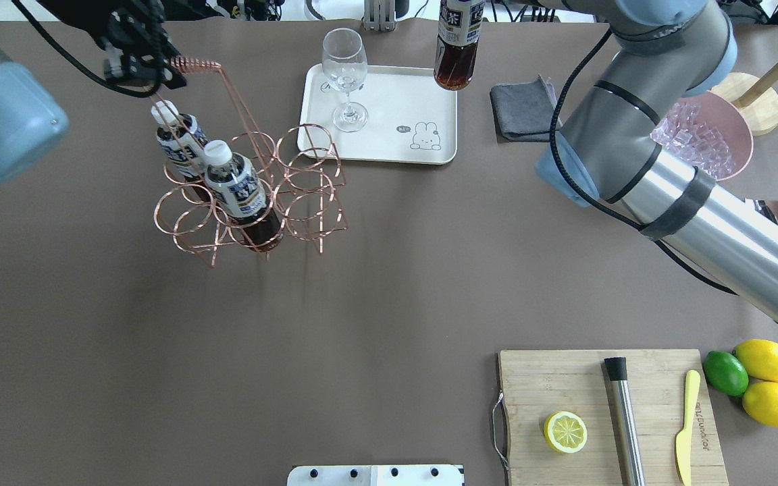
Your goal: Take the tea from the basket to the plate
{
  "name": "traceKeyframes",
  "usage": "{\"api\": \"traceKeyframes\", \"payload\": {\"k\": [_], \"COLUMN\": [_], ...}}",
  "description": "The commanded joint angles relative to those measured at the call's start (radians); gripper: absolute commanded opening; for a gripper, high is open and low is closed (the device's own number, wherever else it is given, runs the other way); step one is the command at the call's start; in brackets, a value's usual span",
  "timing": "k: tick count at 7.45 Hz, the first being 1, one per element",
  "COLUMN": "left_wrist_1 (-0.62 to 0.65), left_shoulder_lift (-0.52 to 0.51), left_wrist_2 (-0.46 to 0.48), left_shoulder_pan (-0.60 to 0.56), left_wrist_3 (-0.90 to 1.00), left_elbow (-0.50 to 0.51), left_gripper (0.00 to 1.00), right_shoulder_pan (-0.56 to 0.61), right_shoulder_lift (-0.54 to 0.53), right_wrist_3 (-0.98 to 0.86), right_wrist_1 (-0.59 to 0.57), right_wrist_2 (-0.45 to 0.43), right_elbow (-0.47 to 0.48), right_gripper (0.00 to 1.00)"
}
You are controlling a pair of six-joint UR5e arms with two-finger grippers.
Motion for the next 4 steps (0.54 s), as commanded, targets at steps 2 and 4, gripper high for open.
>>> {"api": "traceKeyframes", "payload": {"k": [2, 4], "left_wrist_1": [0.063, 0.072], "left_shoulder_lift": [0.101, 0.119], "left_wrist_2": [-0.072, -0.08], "left_shoulder_pan": [-0.237, -0.34], "left_wrist_3": [0.368, 0.545], "left_elbow": [0.074, 0.18], "left_gripper": [0.0, 0.0], "right_shoulder_pan": [-0.077, -0.146], "right_shoulder_lift": [0.051, 0.051], "right_wrist_3": [0.008, 0.011], "right_wrist_1": [0.25, 0.25], "right_wrist_2": [-0.181, -0.246], "right_elbow": [-0.276, -0.288], "right_gripper": [0.0, 0.0]}}
